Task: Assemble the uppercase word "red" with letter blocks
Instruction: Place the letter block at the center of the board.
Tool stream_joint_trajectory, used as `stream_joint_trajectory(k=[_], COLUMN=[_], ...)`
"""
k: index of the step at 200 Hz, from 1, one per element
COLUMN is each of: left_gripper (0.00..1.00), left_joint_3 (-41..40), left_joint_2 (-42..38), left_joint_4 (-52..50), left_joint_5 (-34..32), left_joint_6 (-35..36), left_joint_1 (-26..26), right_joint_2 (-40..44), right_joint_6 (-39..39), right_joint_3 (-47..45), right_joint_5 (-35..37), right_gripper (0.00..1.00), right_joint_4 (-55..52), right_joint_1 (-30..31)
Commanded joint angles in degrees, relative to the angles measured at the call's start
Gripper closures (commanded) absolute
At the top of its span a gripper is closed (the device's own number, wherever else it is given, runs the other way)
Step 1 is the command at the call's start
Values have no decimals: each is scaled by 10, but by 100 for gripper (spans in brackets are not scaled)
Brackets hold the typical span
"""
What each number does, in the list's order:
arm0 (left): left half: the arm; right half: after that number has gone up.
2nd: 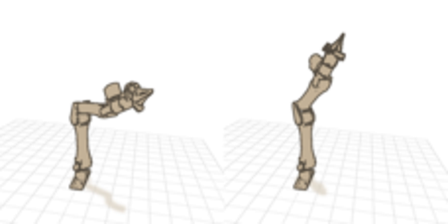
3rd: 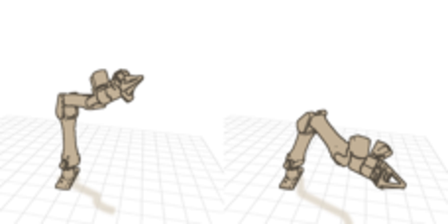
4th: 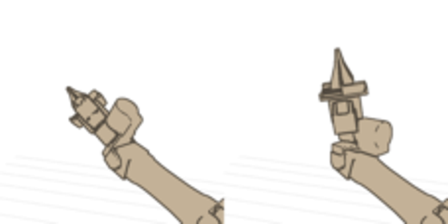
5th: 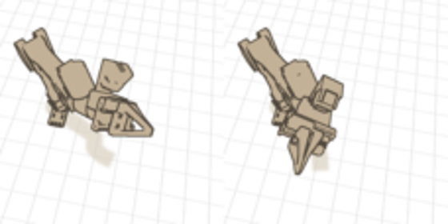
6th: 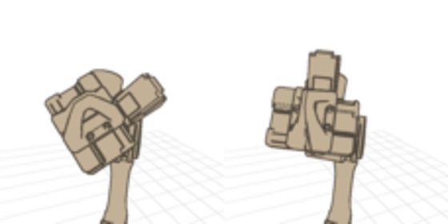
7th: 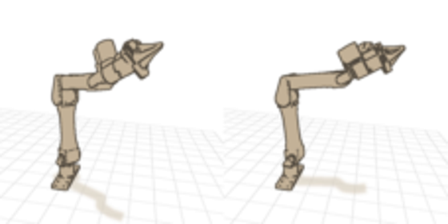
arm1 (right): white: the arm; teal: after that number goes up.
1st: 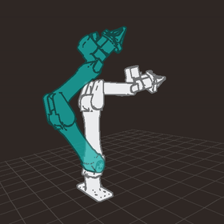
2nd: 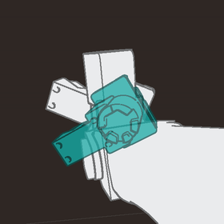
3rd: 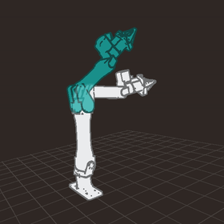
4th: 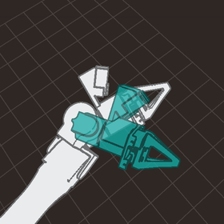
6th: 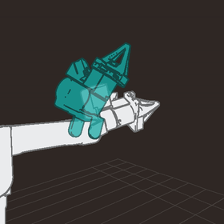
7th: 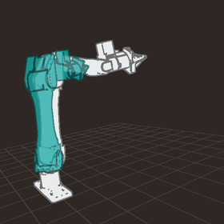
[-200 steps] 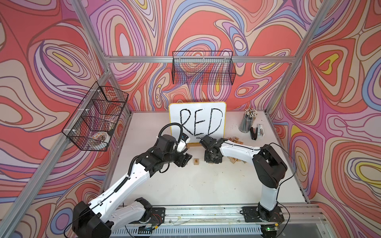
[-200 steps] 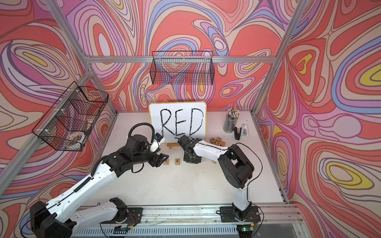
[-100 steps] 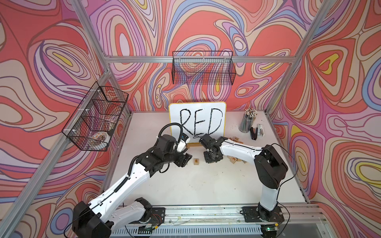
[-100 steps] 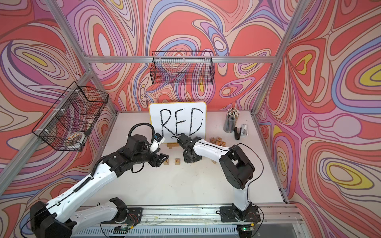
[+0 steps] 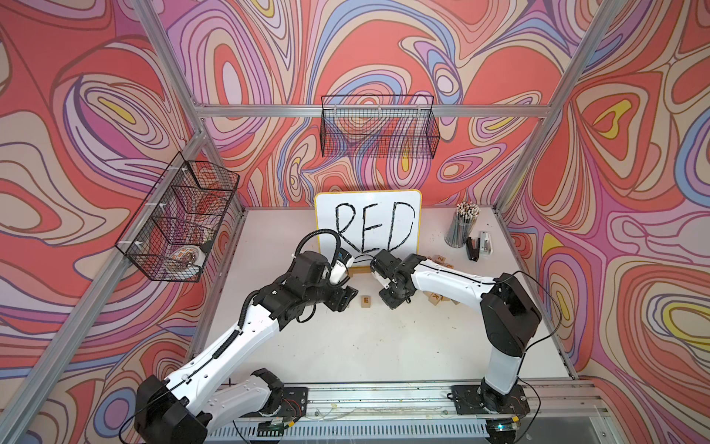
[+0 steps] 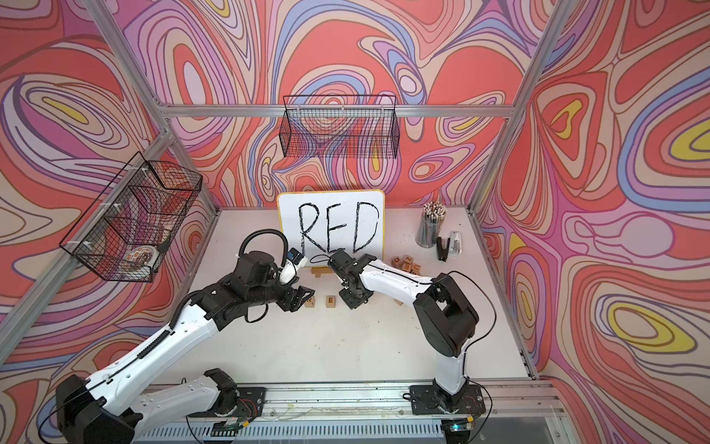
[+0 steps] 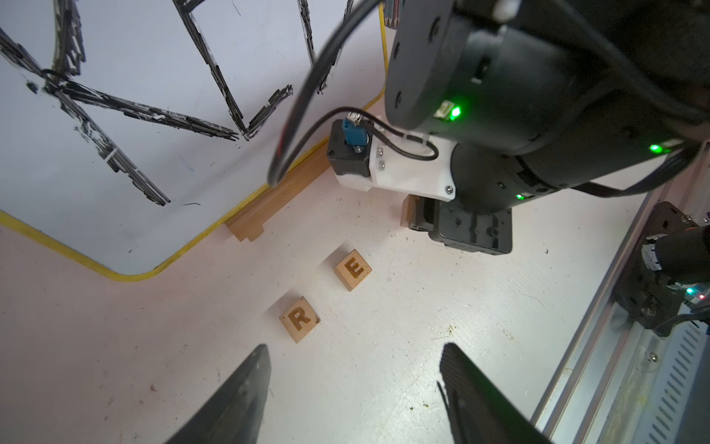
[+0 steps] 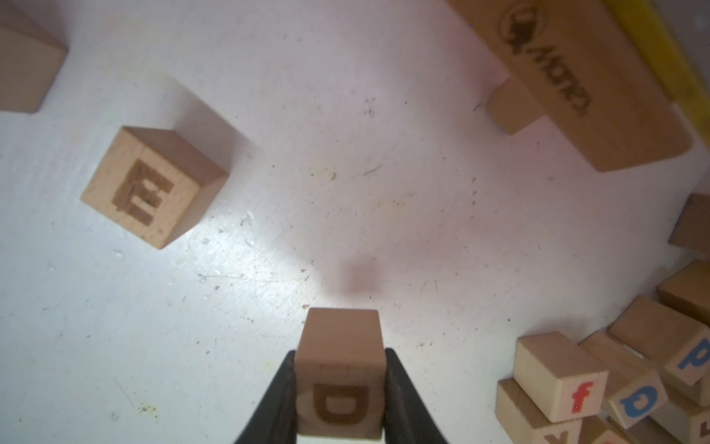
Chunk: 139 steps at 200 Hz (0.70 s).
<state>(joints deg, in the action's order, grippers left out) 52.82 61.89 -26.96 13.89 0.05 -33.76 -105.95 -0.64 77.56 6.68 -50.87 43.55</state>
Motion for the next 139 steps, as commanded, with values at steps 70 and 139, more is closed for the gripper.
stream_joint_trajectory(k=[70, 139], left_gripper=[27, 27], left_joint_3=[-1, -1], left_joint_2=[-1, -3], left_joint_4=[-10, -9], left_joint_5=[-2, -3], left_joint_6=[13, 12], left_joint_1=[-5, -5], right_joint_2=[58, 50], right_joint_6=[192, 239], right_joint_3=[-27, -25], right_joint_5=[-37, -66], right_gripper=[84, 84], right_joint_4=[42, 30], right_joint_1=[3, 3])
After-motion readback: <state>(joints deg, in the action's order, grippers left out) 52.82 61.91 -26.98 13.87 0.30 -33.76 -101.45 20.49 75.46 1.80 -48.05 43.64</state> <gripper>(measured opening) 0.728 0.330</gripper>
